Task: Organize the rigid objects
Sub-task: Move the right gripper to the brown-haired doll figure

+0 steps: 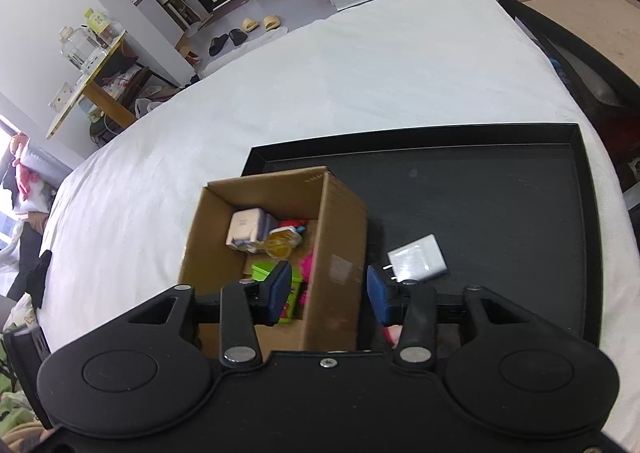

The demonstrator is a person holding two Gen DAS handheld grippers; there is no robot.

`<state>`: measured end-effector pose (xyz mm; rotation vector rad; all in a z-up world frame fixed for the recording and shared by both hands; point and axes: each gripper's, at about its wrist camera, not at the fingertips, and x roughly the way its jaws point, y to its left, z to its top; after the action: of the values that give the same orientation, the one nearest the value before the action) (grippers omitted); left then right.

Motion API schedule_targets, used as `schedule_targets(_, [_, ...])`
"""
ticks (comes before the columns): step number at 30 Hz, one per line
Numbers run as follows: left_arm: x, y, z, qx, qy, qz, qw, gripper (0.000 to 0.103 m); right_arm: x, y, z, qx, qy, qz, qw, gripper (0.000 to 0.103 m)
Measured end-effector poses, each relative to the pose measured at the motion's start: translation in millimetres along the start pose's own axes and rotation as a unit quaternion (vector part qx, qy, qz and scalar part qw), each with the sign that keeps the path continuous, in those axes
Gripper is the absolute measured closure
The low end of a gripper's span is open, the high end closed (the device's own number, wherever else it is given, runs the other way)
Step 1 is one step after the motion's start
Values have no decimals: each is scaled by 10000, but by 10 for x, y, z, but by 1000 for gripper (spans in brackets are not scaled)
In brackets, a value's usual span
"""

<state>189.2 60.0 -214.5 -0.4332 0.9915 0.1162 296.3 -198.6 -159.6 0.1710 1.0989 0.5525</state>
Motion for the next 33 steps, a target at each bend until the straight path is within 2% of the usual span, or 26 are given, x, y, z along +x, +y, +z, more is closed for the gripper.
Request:
schedule_targets(4, [-19,-15,-11,21,-19,33,10000,88,8,-135,-60,105,29,34,9999,60])
schedule_targets(10, [-13,-55,-10,61,-14,121,9999,89,72,-303,-148,219,62,-6,9997,52])
schedule_targets(16, [-31,-37,-20,45,-31,129,9999,89,289,-483,-324,301,220,-74,9993,51])
schedule_targets(18, [-40,-39,-27,49,-55,133,9999,89,332,-479,-355,165,283,-121,9994,51])
schedule_targets(21, [-38,-25,-9,-42,-58,154,9999,89,374,-468,-359,-83,331,-154,9993,45])
schedule_targets(30, [1,-42,5,-94,-63,293,9995,89,632,-436,-458,-279,647,-248,9972,45])
schedule_targets(33, [14,-36,13,-120,-46,299,9995,89,698,-377,-486,-550,706,-446,9950,45])
